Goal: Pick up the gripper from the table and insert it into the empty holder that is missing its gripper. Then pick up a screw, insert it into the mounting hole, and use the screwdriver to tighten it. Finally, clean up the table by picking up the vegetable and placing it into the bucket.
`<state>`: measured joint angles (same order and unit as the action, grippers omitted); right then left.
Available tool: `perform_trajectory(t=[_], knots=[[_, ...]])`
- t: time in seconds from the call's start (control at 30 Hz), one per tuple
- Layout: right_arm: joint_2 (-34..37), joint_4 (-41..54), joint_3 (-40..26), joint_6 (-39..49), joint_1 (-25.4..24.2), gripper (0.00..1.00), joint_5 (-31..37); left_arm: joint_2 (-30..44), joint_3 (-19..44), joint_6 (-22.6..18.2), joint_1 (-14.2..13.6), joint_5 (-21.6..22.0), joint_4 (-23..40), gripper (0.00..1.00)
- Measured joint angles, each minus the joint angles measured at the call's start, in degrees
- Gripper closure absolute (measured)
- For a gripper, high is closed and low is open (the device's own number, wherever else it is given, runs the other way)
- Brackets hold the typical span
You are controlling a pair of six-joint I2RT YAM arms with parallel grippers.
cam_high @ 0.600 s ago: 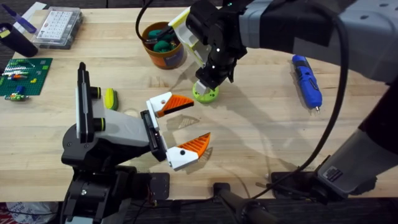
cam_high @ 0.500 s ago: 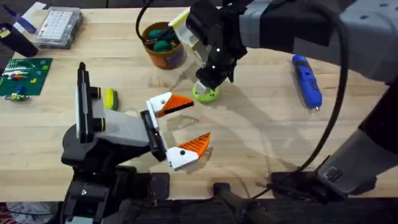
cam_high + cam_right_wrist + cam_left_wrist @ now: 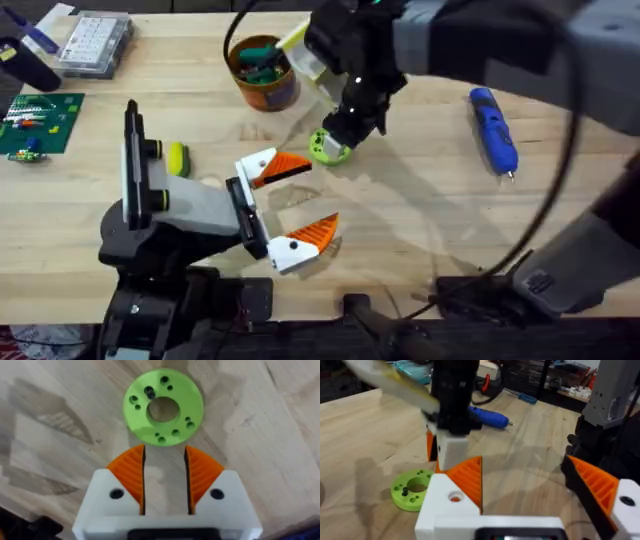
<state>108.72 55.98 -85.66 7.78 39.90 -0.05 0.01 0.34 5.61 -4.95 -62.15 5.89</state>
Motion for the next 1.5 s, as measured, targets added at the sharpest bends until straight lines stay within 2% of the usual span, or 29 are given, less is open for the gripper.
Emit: perform_trajectory(t=[0.33,0.53,0.7,0.87,1.2,1.5], knots=[[-16.6,1.5,1.7,-1.9,0.0,0.603,0.0,0.0,0.0,0.0,0.0,0.0,0.0,0.017],[-25.8,-2.2,9.8,-3.8,0.0,0.603,0.0,0.0,0.0,0.0,0.0,0.0,0.0,0.017],[-33.2,-9.7,18.2,-6.1,0.0,0.603,0.0,0.0,0.0,0.0,0.0,0.0,0.0,0.017],[-37.9,-15.3,26.7,-9.7,0.0,0.603,0.0,0.0,0.0,0.0,0.0,0.0,0.0,0.017],[-36.9,-17.4,28.1,-7.7,0.0,0.603,-2.7,0.0,0.0,0.0,0.0,0.0,0.0,0.017],[-28.0,-27.1,28.1,-6.0,0.0,0.603,-2.8,0.0,0.0,0.0,0.0,0.0,0.0,0.017]])
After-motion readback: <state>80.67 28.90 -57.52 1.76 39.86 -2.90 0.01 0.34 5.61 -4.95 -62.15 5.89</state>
